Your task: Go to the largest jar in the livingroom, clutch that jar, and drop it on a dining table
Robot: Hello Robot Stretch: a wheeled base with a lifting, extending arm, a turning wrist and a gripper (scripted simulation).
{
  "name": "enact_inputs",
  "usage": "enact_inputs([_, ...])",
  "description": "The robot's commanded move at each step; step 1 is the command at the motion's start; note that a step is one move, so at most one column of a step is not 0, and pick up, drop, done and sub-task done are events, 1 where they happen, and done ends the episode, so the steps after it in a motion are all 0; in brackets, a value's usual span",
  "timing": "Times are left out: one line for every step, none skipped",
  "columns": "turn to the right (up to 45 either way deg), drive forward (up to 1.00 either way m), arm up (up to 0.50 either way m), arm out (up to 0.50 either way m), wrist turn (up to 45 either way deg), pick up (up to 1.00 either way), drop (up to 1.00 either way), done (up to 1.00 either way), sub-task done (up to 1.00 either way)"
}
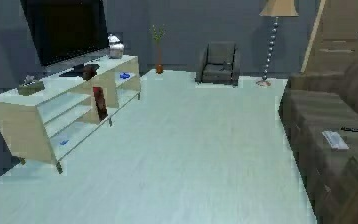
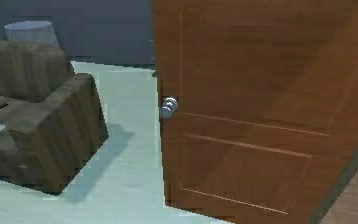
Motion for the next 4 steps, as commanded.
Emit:
enact_inputs([0.0,1.00,0.00,0.00,0.0,0.00,0.00,0.00,0.00])
enact_inputs([0.0,1.00,0.00,0.00,0.0,0.00,0.00,0.00,0.00])
enact_inputs([0.0,0.50,0.00,0.00,0.0,0.00,0.00,0.00,0.00])
enact_inputs([-45.0,0.00,0.00,0.00,0.0,0.00,0.00,0.00,0.00])
